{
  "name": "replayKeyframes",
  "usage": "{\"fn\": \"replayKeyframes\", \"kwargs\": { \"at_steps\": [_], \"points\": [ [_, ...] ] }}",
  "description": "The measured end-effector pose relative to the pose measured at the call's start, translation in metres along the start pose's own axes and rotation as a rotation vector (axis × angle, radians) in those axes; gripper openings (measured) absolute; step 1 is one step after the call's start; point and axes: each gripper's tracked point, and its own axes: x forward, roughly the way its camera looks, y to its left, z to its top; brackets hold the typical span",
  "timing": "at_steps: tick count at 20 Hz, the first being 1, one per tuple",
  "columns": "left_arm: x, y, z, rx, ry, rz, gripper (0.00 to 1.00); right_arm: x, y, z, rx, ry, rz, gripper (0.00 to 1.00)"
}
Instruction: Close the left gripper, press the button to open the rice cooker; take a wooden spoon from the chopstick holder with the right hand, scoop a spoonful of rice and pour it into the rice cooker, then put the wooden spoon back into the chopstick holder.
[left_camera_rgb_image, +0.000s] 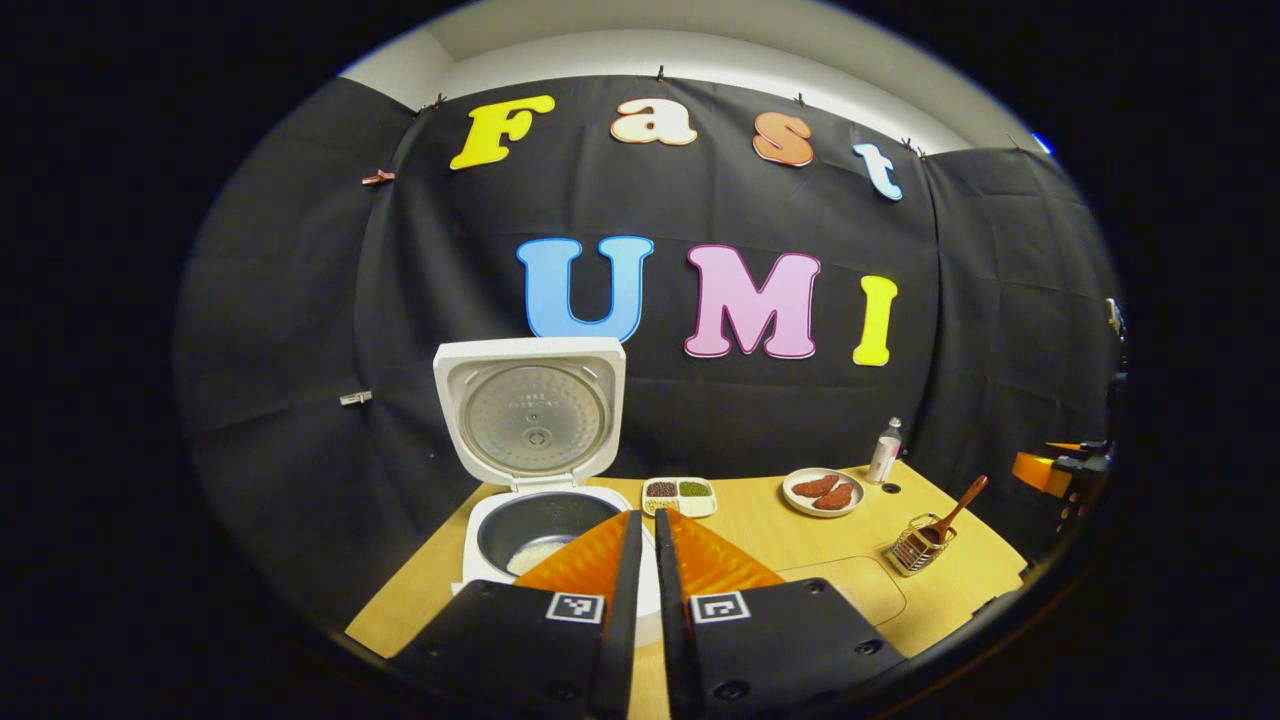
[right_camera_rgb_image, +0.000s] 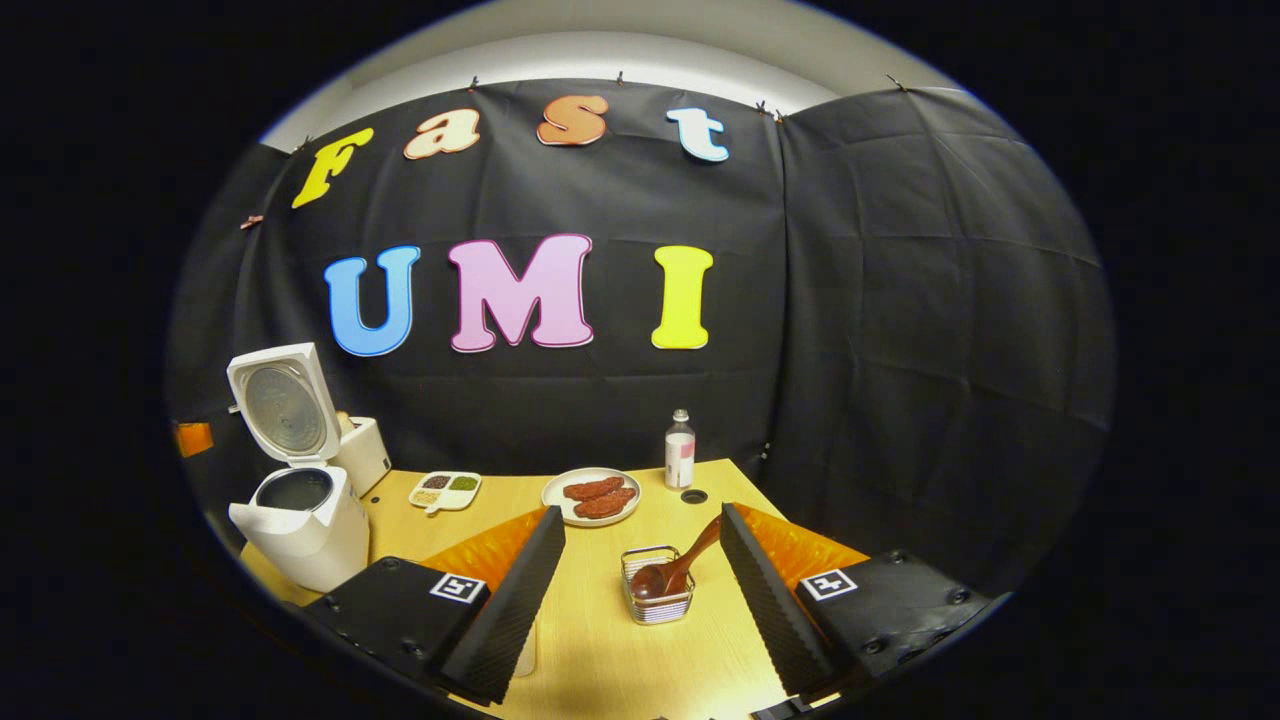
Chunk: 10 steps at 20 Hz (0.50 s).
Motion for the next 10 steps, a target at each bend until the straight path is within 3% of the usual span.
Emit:
{"fn": "replayKeyframes", "kwargs": {
  "at_steps": [1,4,6,10],
  "points": [
    [-0.003,-0.006,0.0,-0.013,-0.014,-0.009,0.23,0.009,-0.006,-0.004,0.013,0.019,-0.008,0.98],
    [-0.006,-0.017,0.001,-0.022,-0.037,-0.027,0.86,0.035,-0.023,-0.018,0.062,0.083,-0.027,0.98],
    [-0.005,-0.016,0.003,-0.009,-0.034,-0.004,0.95,0.056,-0.032,-0.027,0.085,0.109,-0.032,0.97],
    [-0.004,-0.02,0.002,0.033,-0.007,0.061,0.95,0.092,-0.049,-0.061,0.161,0.212,-0.05,0.98]
  ]
}}
